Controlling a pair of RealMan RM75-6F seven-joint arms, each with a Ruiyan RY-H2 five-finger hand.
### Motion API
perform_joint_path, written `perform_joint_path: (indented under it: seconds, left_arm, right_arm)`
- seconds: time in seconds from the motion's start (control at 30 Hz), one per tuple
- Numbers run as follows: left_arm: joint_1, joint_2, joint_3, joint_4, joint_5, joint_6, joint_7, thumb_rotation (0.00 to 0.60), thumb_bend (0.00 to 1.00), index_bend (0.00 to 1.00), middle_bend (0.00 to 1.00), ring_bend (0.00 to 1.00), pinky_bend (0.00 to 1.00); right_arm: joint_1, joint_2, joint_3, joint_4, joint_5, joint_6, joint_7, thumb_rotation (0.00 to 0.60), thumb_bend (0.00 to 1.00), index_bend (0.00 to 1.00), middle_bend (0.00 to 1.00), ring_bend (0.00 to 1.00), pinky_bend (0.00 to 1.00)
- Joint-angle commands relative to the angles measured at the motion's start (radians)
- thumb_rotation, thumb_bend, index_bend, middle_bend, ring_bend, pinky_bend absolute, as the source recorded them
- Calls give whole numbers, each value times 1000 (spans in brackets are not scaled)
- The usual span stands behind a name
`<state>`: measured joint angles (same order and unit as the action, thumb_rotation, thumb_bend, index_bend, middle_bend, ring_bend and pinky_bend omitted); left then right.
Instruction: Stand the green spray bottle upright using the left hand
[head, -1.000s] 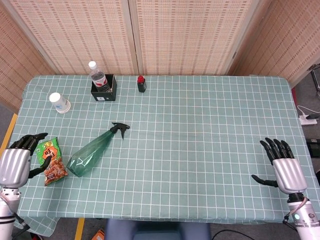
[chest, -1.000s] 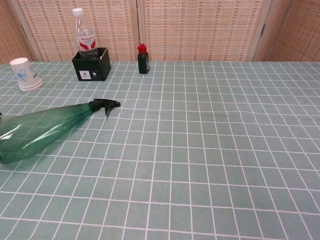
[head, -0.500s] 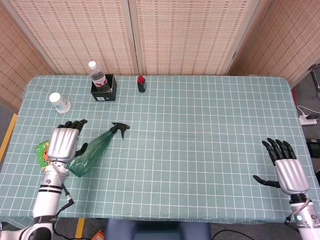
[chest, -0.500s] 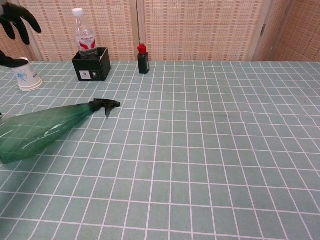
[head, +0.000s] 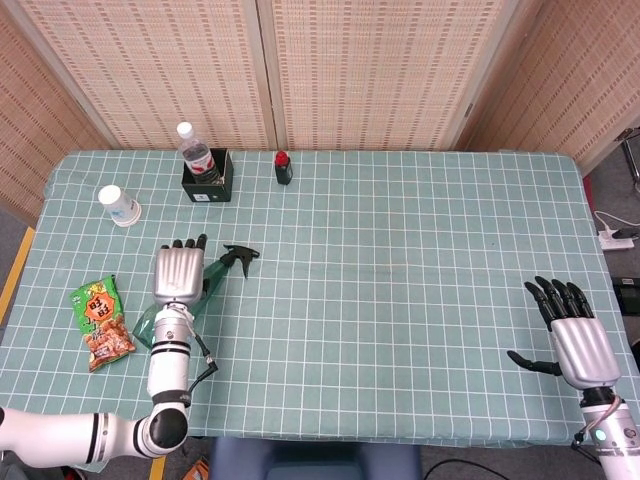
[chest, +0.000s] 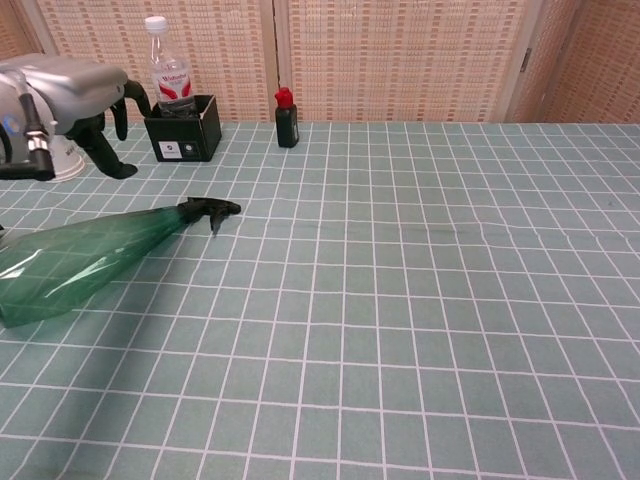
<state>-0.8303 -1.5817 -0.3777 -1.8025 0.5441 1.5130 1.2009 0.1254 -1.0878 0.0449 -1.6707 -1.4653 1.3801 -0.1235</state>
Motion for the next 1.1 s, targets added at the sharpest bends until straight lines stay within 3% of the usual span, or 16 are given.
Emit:
perform_joint_path:
  seconds: [0.03, 0.23, 0.53, 0.7, 0.97, 1.1]
  left_arm:
    - [-28, -34, 3, 76, -17, -12, -8, 600, 262, 213, 329, 301, 422]
    - [-45, -56, 28, 190, -23, -54, -18, 600, 259, 212, 324, 302, 414]
    - [-56, -78, 54, 271, -96, -73, 36, 600, 236, 183, 301, 295, 410]
    - [-57, -108, 31, 294, -124, -69, 8, 600, 232, 169, 293, 285, 362]
    - [-71, -147, 43, 318, -134, -51, 33, 600, 232, 176, 290, 283, 361]
    - [-94, -165, 8, 303, -172, -20, 72, 600, 232, 171, 285, 278, 359]
  right_arm:
    - [2, 2, 0, -1, 5, -6, -3, 600, 60, 94, 29, 0, 0]
    - [4, 4, 0, -7, 8, -10, -5, 600, 59, 94, 29, 0, 0]
    - [6, 5, 0, -9, 10, -12, -10, 600, 60, 94, 30, 0, 0]
    - [6, 4, -1, -10, 14, -15, -22, 600, 59, 94, 30, 0, 0]
    - [7, 7, -1, -12, 16, -17, -18, 600, 60, 94, 30, 0, 0]
    - [8, 7, -1, -13, 17, -18, -20, 600, 59, 94, 30, 0, 0]
